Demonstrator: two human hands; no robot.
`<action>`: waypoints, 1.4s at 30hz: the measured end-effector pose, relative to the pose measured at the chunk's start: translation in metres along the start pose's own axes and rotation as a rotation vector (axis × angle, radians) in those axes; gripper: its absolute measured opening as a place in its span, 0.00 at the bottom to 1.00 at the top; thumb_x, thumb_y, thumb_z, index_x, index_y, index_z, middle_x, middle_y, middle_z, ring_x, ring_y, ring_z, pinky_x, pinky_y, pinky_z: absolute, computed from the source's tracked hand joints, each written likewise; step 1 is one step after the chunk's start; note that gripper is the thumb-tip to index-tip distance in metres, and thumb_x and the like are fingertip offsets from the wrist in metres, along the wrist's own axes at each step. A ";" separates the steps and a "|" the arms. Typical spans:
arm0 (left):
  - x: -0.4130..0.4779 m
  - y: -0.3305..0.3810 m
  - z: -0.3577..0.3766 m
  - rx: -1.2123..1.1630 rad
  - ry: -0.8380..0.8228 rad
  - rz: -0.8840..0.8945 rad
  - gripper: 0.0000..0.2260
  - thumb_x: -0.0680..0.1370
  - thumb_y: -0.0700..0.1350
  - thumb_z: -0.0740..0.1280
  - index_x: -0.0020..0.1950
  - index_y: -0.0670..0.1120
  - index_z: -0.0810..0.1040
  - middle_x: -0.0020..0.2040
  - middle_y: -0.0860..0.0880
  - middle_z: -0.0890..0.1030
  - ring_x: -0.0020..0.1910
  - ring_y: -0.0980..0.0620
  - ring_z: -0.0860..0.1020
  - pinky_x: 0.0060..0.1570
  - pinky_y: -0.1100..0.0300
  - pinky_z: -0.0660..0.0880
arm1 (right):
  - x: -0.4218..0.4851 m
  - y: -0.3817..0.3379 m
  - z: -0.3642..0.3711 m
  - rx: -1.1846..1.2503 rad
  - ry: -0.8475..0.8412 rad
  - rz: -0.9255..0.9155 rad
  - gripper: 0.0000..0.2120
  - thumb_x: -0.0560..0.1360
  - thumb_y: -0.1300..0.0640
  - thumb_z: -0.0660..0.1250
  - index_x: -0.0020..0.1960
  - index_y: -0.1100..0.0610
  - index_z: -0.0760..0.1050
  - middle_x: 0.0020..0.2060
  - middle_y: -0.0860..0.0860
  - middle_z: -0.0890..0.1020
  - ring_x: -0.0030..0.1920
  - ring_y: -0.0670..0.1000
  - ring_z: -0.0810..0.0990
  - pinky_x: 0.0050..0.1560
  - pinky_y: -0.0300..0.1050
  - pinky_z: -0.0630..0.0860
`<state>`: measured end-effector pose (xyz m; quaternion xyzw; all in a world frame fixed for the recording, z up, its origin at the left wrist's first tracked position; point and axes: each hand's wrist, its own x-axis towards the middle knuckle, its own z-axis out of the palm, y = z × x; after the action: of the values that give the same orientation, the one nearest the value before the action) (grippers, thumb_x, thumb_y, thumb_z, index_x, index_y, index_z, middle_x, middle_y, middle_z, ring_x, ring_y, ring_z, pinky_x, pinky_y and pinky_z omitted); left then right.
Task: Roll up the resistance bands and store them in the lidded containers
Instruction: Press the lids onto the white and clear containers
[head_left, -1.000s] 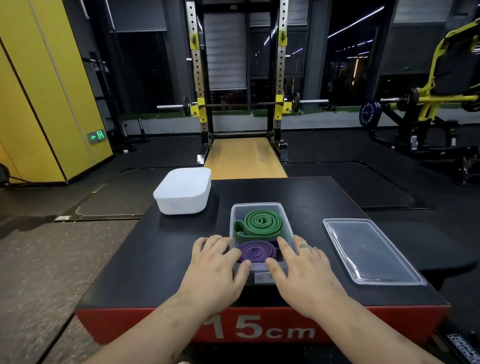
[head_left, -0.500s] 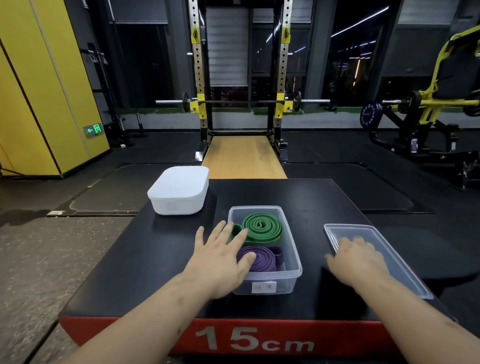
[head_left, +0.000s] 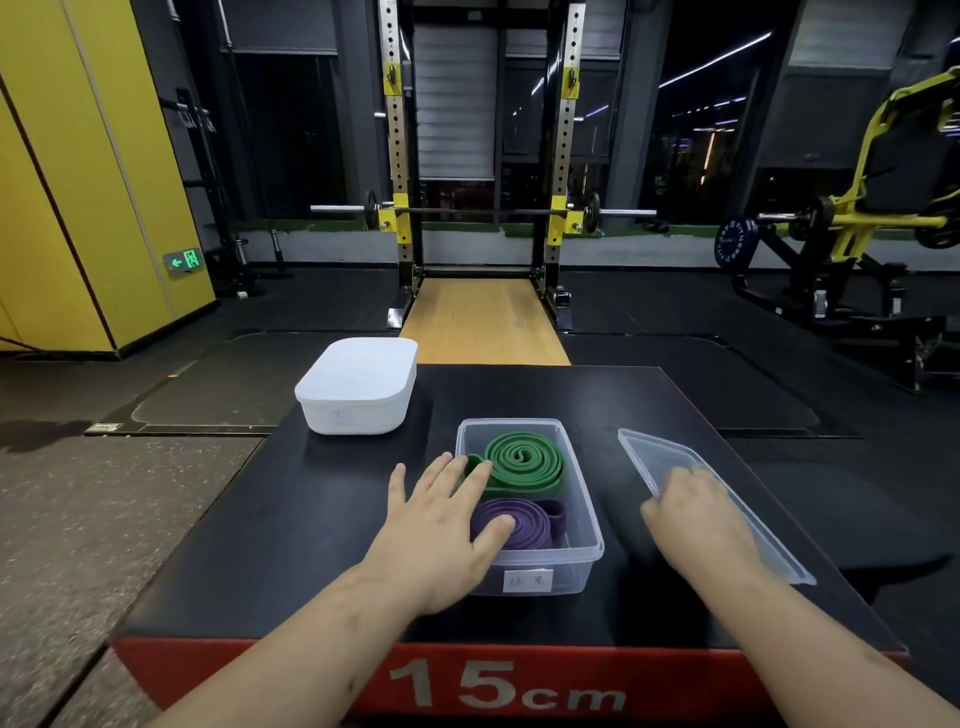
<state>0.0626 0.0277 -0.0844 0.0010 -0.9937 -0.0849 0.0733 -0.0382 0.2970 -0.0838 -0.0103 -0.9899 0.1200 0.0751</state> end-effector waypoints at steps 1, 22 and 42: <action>-0.002 0.000 0.000 0.000 0.004 0.007 0.33 0.81 0.69 0.43 0.83 0.57 0.47 0.84 0.55 0.48 0.81 0.56 0.40 0.77 0.40 0.35 | -0.001 -0.005 -0.005 0.063 0.044 -0.013 0.07 0.80 0.55 0.62 0.51 0.59 0.73 0.48 0.55 0.74 0.46 0.55 0.72 0.46 0.50 0.73; 0.003 0.009 -0.031 -0.119 0.180 0.105 0.38 0.79 0.66 0.59 0.82 0.59 0.42 0.82 0.56 0.49 0.80 0.59 0.42 0.78 0.45 0.35 | 0.001 -0.064 -0.083 1.563 0.379 0.118 0.10 0.82 0.63 0.61 0.63 0.59 0.72 0.54 0.58 0.83 0.44 0.43 0.88 0.40 0.36 0.82; -0.041 -0.021 -0.005 -0.302 0.161 0.087 0.30 0.81 0.61 0.62 0.80 0.60 0.55 0.72 0.71 0.56 0.75 0.74 0.46 0.80 0.53 0.39 | -0.034 -0.071 -0.001 0.757 -0.038 -0.034 0.18 0.83 0.56 0.61 0.72 0.48 0.74 0.59 0.45 0.81 0.54 0.47 0.77 0.49 0.37 0.70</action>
<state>0.1035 0.0065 -0.0891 -0.0460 -0.9597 -0.2296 0.1556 -0.0042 0.2271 -0.0708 0.0370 -0.8767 0.4762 0.0571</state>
